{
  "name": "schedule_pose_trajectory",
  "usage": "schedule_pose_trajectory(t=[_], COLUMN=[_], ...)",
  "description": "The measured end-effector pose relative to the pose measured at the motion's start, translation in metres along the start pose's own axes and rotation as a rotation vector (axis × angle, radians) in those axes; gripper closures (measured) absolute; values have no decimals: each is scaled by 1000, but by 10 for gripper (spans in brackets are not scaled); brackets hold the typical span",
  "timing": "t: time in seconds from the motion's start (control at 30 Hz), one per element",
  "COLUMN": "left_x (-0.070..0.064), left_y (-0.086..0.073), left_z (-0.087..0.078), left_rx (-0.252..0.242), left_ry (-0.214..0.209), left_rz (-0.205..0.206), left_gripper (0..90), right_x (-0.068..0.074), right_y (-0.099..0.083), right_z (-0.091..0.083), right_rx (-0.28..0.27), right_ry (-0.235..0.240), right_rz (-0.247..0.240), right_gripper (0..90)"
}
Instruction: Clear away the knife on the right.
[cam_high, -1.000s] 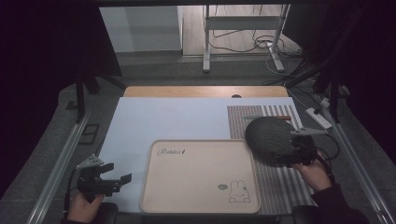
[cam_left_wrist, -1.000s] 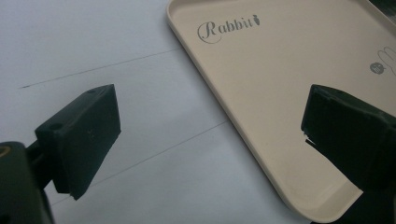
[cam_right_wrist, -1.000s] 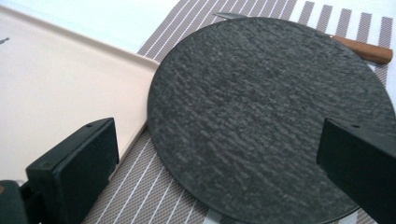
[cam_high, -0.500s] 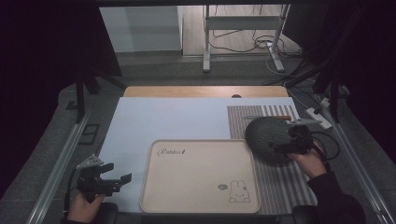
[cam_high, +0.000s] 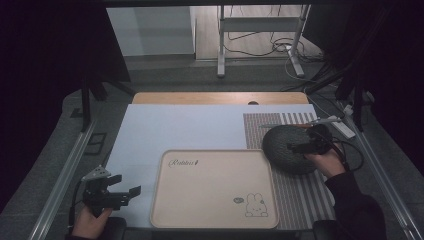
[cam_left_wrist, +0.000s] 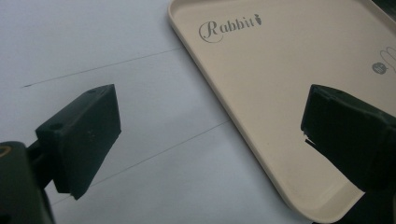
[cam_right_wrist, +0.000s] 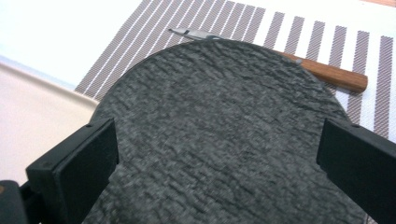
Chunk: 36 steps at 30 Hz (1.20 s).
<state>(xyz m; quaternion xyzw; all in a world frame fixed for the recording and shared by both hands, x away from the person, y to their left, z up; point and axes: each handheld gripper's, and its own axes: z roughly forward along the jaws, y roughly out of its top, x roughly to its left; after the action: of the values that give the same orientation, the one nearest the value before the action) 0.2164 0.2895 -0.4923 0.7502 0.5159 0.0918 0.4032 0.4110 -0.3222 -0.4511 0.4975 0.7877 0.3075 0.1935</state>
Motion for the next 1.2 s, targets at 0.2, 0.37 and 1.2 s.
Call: schedule_pose_trajectory(t=[0.2, 0.37, 1.2], left_x=[0, 0, 0], left_y=[0, 0, 0], left_z=[0, 0, 1], left_rx=[1, 3, 8], left_ry=[2, 2, 11], left_rz=[1, -1, 0], left_gripper=[56, 56, 55], right_x=[-9, -15, -47], right_y=[7, 12, 36], right_z=[8, 15, 46], right_rx=[8, 31, 61], right_ry=[-16, -18, -76], right_rz=[21, 27, 70], right_gripper=[0, 0, 0])
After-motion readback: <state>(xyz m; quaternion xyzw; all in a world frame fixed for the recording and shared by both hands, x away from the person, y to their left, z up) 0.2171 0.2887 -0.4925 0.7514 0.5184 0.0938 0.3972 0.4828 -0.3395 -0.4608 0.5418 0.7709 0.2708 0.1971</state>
